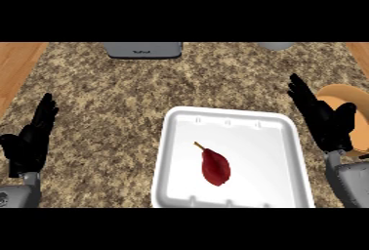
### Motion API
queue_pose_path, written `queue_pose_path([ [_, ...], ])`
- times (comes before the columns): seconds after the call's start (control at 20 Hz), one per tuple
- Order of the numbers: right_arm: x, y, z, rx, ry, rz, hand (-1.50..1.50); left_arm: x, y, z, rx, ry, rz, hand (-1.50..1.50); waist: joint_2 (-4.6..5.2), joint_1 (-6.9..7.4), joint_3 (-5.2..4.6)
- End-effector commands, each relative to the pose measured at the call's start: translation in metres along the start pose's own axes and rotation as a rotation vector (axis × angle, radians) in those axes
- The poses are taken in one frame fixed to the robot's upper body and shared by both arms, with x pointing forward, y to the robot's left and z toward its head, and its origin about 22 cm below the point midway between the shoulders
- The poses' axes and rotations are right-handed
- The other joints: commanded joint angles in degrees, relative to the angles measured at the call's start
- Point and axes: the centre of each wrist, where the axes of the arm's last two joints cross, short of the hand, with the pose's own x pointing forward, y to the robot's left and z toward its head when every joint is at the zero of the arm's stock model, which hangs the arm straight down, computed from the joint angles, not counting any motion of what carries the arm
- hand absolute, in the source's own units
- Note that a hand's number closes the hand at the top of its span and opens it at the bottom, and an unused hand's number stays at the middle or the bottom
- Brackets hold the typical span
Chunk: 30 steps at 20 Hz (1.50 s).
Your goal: Pick the pear from the tray and place it in the pot
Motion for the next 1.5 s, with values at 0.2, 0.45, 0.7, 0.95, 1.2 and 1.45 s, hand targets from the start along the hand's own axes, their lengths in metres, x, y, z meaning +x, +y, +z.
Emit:
queue_pose_path([
  [0.2, 0.090, 0.011, 0.005, 0.154, -0.844, -0.091, 1.50, 0.019, -0.040, 0.003, -0.033, -0.125, 0.151, 0.00, -1.10, -2.24, -1.21],
  [0.45, -0.005, -0.021, 0.045, -0.237, -0.735, 0.167, -1.50, 0.025, -0.080, 0.026, -0.094, -0.146, 0.271, 0.00, 0.27, -2.78, -1.40],
  [0.7, -0.017, 0.026, 0.079, -0.111, -1.019, 0.020, -1.50, 0.021, -0.101, 0.031, -0.073, -0.136, 0.261, 0.00, 0.45, -2.68, -1.51],
  [0.95, -0.004, 0.039, 0.110, -0.072, -0.965, 0.193, -1.50, 0.032, -0.085, 0.047, -0.105, -0.133, 0.259, 0.00, 0.48, -1.39, -1.62],
  [1.2, 0.008, 0.022, 0.129, 0.102, -0.726, 0.504, -1.50, 0.018, -0.096, 0.051, -0.103, -0.134, 0.250, 0.00, 0.47, -1.60, -1.89],
  [1.45, 0.013, 0.034, 0.139, 0.217, -0.525, 0.748, -1.50, 0.020, -0.097, 0.046, -0.113, -0.142, 0.258, 0.00, 0.56, -1.50, -1.91],
])
